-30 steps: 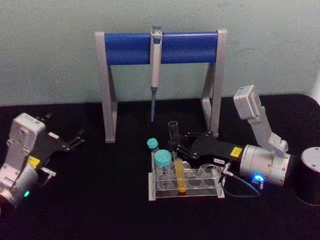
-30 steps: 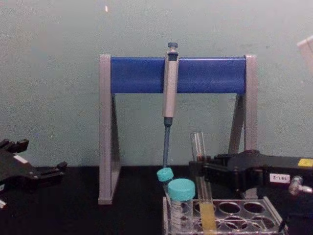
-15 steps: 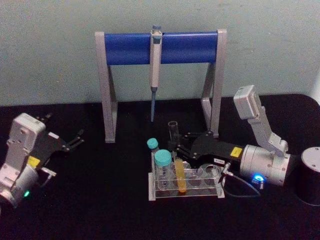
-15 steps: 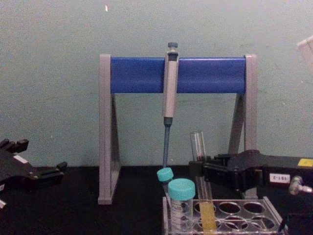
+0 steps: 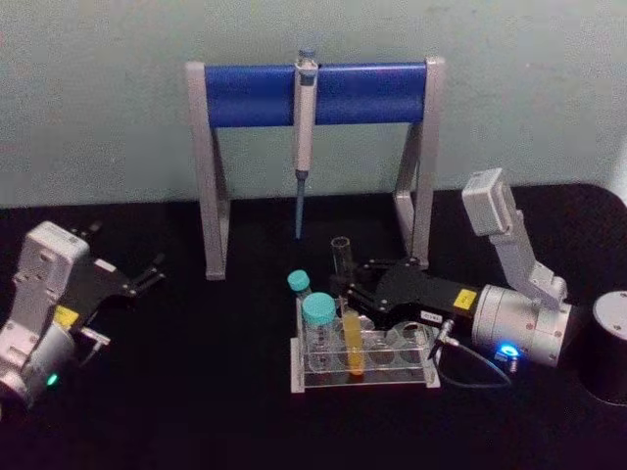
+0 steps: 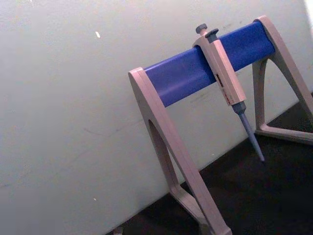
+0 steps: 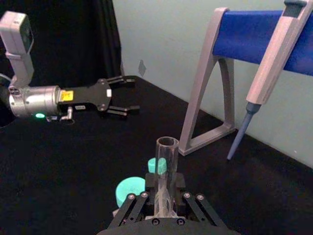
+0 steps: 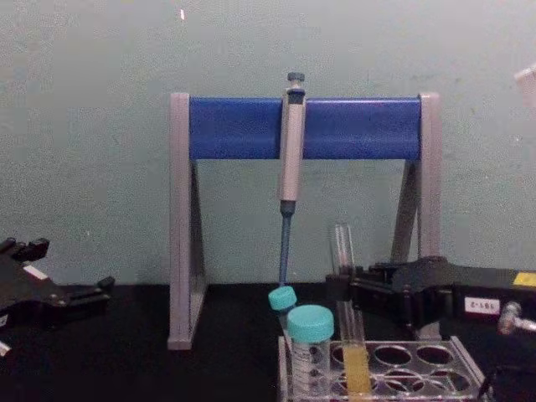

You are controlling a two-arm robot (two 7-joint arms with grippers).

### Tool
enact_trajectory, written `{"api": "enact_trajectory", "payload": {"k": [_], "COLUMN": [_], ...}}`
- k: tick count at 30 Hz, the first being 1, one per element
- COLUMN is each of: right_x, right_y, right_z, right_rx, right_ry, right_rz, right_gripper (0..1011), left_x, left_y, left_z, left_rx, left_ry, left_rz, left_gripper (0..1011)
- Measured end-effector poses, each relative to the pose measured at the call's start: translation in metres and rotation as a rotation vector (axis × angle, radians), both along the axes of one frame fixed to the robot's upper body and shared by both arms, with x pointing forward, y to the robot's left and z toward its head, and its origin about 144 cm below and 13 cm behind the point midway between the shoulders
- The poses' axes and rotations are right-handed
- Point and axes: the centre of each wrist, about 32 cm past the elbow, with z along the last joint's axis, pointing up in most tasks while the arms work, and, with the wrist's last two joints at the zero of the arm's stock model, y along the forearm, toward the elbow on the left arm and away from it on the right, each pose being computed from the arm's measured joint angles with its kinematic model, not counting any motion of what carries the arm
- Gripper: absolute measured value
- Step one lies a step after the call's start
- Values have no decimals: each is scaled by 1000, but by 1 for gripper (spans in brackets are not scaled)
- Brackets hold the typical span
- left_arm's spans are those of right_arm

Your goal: Pick up the test tube from the test tube rack, shake it, then place it back into the test tube rack.

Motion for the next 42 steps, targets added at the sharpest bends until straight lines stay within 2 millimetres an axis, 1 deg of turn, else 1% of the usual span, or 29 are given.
{"api": "enact_trajectory", "payload": {"k": [16, 23, 32, 36, 40, 42], "right_x": [-14, -18, -18, -14, -6, -2], "right_y": [-3, -5, -10, -12, -14, -15], "right_z": [-4, 4, 30, 43, 60, 64], "right_rx": [71, 87, 104, 119, 123, 122], "right_ry": [-17, -44, -113, -142, -173, -178], "right_rz": [4, 3, 14, 9, -13, -25], "right_gripper": [232, 232, 232, 232, 232, 232], "left_x": [0, 0, 0, 0, 0, 0], "left_y": [0, 0, 0, 0, 0, 0], "left_z": [0, 0, 0, 0, 0, 0], "left_rx": [0, 0, 0, 0, 0, 0], "left_ry": [0, 0, 0, 0, 0, 0], "left_rz": [0, 0, 0, 0, 0, 0], "left_gripper": [1001, 1001, 1001, 1001, 1001, 1001]}}
